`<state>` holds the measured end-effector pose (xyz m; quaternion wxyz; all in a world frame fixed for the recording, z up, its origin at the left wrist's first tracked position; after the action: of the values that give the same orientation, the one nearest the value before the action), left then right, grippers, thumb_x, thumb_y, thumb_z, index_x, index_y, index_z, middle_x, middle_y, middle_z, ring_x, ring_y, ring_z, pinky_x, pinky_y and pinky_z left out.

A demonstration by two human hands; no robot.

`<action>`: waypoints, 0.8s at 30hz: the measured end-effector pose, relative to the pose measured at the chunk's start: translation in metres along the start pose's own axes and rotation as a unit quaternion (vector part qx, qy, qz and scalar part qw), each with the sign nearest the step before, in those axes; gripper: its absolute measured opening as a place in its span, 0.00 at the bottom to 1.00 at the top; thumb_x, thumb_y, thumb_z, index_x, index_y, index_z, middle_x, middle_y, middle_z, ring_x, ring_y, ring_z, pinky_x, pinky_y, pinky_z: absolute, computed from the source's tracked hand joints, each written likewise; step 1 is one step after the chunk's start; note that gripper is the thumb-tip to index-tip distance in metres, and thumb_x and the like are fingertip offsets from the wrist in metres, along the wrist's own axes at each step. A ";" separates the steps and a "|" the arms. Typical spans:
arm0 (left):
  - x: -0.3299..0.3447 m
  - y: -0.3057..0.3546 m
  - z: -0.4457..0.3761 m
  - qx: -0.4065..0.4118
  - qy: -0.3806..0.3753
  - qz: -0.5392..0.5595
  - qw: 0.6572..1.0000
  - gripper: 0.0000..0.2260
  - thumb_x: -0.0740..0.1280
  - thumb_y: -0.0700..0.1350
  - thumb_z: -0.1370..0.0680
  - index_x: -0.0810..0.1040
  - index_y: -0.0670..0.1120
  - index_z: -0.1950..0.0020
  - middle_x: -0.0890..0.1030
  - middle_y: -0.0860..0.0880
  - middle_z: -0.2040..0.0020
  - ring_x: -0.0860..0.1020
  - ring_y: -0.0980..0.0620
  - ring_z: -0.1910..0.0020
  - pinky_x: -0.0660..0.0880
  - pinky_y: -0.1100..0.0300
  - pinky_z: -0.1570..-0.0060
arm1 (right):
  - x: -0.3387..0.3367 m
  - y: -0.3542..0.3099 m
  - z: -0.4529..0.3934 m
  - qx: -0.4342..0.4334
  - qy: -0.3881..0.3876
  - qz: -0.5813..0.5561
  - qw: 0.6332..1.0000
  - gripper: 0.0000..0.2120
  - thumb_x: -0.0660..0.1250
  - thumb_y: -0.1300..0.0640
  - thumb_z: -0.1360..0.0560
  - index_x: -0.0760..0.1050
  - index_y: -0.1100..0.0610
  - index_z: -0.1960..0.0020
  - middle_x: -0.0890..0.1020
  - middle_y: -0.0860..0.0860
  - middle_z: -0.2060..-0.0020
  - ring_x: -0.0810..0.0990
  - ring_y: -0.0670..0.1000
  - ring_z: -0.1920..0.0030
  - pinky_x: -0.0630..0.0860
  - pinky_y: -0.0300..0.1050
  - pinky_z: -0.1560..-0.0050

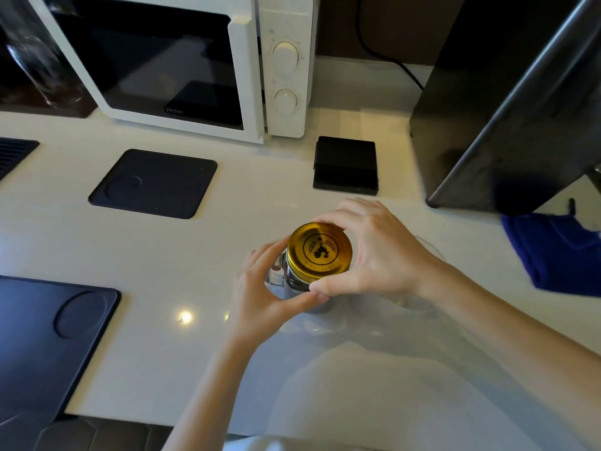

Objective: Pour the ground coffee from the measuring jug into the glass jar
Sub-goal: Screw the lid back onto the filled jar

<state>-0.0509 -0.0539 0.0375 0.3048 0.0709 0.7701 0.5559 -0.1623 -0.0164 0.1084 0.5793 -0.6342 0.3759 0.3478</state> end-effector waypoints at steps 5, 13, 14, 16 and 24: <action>0.000 -0.003 -0.012 0.000 -0.005 -0.006 1.000 0.36 0.69 0.69 0.43 0.73 0.55 0.39 0.75 0.63 0.47 0.72 0.62 0.47 0.67 0.74 0.50 | -0.003 0.005 -0.009 0.005 0.008 -0.013 1.000 0.34 0.73 0.39 0.44 0.75 0.53 0.42 0.76 0.49 0.53 0.71 0.48 0.52 0.67 0.37 0.52; 0.006 -0.013 -0.063 -0.012 -0.002 -0.016 1.000 0.32 0.72 0.64 0.41 0.73 0.55 0.39 0.77 0.58 0.46 0.74 0.55 0.45 0.73 0.52 0.44 | -0.011 0.032 -0.049 0.033 -0.004 -0.041 0.999 0.33 0.78 0.46 0.41 0.73 0.54 0.39 0.74 0.52 0.53 0.67 0.48 0.50 0.71 0.43 0.55; 0.007 -0.015 -0.072 -0.015 -0.005 -0.019 1.000 0.32 0.71 0.64 0.40 0.73 0.54 0.39 0.78 0.56 0.45 0.74 0.53 0.44 0.73 0.49 0.43 | -0.013 0.037 -0.055 0.041 0.000 -0.048 0.998 0.34 0.78 0.46 0.40 0.72 0.55 0.38 0.74 0.52 0.52 0.67 0.49 0.50 0.70 0.45 0.53; 0.010 -0.019 -0.089 -0.021 -0.021 -0.023 0.999 0.33 0.71 0.64 0.40 0.72 0.53 0.38 0.77 0.52 0.43 0.73 0.50 0.42 0.72 0.47 0.42 | -0.017 0.046 -0.068 0.049 0.006 -0.049 0.998 0.36 0.78 0.46 0.40 0.70 0.57 0.36 0.74 0.52 0.50 0.66 0.50 0.47 0.70 0.48 0.48; 0.021 -0.031 -0.133 -0.044 -0.052 0.000 0.998 0.35 0.72 0.58 0.38 0.69 0.48 0.34 0.72 0.49 0.38 0.71 0.51 0.39 0.69 0.52 0.37 | -0.026 0.068 -0.095 0.080 0.027 -0.055 0.995 0.36 0.77 0.47 0.37 0.67 0.55 0.34 0.72 0.49 0.47 0.66 0.53 0.40 0.66 0.56 0.38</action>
<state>-0.1336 -0.1640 0.0270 0.3472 0.0861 0.7281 0.5848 -0.2339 -0.1123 0.1078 0.6355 -0.6150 0.3829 0.2670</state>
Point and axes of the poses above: each hand's wrist, its own z-axis away from the middle knuckle, its own x-axis out of the palm, y = z × x, the point moved 10 cm from there along -z, towards the middle knuckle
